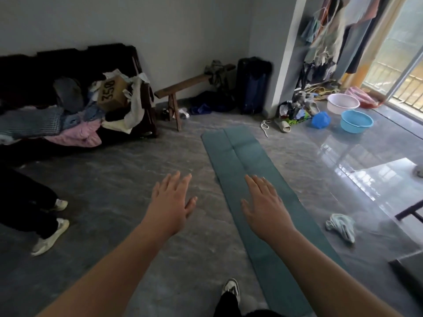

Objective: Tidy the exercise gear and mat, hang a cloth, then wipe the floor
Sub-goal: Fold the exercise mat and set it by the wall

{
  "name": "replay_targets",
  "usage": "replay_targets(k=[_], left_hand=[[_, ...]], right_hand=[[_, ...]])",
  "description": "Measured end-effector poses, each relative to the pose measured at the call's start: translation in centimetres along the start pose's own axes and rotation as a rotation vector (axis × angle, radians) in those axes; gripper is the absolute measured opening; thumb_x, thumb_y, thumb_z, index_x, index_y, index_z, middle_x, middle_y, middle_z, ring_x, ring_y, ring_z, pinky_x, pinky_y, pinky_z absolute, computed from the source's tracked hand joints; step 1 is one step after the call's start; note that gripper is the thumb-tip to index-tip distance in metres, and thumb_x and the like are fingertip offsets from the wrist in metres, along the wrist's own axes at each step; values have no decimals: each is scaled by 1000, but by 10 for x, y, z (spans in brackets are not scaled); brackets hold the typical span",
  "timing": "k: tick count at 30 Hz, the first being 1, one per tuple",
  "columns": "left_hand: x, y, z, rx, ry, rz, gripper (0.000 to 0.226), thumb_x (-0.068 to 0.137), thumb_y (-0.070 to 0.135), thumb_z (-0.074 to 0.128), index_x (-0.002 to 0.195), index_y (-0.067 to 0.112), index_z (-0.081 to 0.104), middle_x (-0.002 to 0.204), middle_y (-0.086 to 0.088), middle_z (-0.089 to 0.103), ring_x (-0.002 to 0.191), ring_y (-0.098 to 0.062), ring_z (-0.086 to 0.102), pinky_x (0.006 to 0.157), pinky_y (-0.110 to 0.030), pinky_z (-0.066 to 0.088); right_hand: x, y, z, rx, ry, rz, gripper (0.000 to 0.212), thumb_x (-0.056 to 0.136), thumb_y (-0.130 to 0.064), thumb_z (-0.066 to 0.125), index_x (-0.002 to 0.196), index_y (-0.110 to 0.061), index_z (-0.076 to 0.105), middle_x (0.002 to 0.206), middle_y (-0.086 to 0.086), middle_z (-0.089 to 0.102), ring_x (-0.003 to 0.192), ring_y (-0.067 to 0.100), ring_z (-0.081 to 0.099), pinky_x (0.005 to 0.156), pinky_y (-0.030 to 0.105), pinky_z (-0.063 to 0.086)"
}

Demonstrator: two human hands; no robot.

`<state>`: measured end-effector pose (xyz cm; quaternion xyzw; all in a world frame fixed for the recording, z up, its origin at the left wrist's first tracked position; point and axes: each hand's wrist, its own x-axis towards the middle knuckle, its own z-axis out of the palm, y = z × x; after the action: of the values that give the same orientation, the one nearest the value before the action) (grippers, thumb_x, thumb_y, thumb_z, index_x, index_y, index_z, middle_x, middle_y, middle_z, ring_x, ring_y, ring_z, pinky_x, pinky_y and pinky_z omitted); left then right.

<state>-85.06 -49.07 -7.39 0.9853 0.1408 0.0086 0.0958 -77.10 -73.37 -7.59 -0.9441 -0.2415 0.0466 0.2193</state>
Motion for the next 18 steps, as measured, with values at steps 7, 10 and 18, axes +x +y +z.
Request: replay_targets(k=[7, 10, 18], left_hand=[[140, -59, -20, -20, 0, -42, 66, 98, 50, 39, 155, 29, 14, 164, -6, 13, 151, -28, 8, 121, -48, 11], [200, -81, -18, -51, -12, -15, 66, 99, 50, 39, 156, 28, 12, 164, -6, 11, 151, -28, 7, 121, -48, 12], [407, -126, 7, -58, -101, 232, 68, 98, 47, 44, 156, 24, 16, 163, -11, 16, 149, -33, 13, 120, -50, 15]], right_hand=[[171, -27, 15, -45, -61, -62, 67, 99, -45, 40, 156, -23, 14, 164, 2, 15, 151, 22, 9, 120, 41, 17], [229, -37, 20, -50, -62, -50, 65, 99, -43, 40, 156, -22, 15, 163, 2, 17, 150, 22, 10, 120, 40, 17], [373, -25, 47, -52, 12, 248, 66, 99, -44, 41, 156, -24, 14, 164, 0, 15, 151, 21, 9, 121, 43, 20]])
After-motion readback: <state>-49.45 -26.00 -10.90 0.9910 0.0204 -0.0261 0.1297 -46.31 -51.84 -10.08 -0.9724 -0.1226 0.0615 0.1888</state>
